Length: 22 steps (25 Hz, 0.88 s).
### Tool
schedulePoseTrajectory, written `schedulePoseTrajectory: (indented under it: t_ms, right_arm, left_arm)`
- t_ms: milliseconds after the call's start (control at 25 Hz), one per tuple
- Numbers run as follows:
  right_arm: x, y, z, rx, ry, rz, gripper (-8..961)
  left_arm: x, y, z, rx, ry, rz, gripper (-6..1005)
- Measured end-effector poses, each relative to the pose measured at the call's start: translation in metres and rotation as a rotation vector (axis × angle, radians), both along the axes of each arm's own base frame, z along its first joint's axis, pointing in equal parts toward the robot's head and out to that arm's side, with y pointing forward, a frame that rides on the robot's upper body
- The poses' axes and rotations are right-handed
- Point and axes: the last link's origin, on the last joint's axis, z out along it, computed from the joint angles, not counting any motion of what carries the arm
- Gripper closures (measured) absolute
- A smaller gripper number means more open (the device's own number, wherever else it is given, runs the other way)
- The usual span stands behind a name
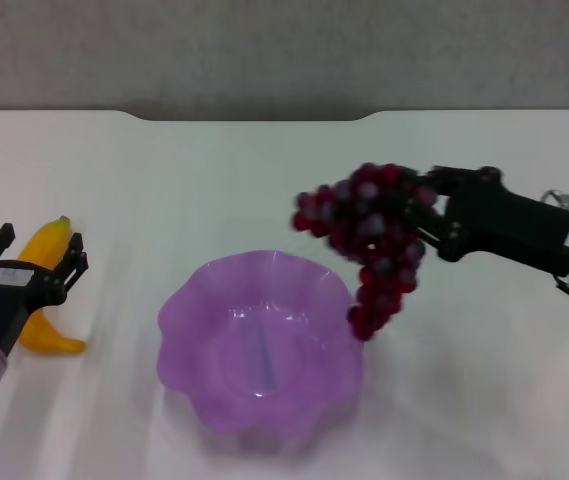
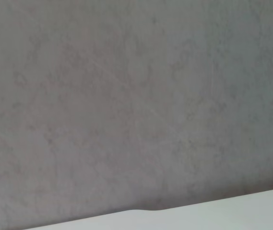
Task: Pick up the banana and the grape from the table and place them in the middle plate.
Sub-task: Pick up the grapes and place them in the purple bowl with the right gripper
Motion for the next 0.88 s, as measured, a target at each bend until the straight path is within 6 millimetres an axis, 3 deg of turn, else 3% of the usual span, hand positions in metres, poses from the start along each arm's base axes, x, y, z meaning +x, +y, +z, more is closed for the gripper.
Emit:
schedulePoseTrajectory:
  t_ms: [280, 560, 880]
  right_arm:
    - [-0.017, 0.005, -0.014, -0.075, -0.121, 0.114, 683]
    - [-0.007, -0.002, -0.032, -0.121, -0.197, 0.107, 687]
    - [-0.002, 0.004, -0.034, -0.092, -0.224, 0.062, 694]
  left_arm:
    - [0.0, 0.0, 0.0, -0.001, 0.0, -0.001, 106]
    - [0.002, 0.0, -0.002, -0.002, -0.005, -0.004, 105]
    - [0.002, 0.002, -0.004, -0.02, -0.003, 0.009, 105]
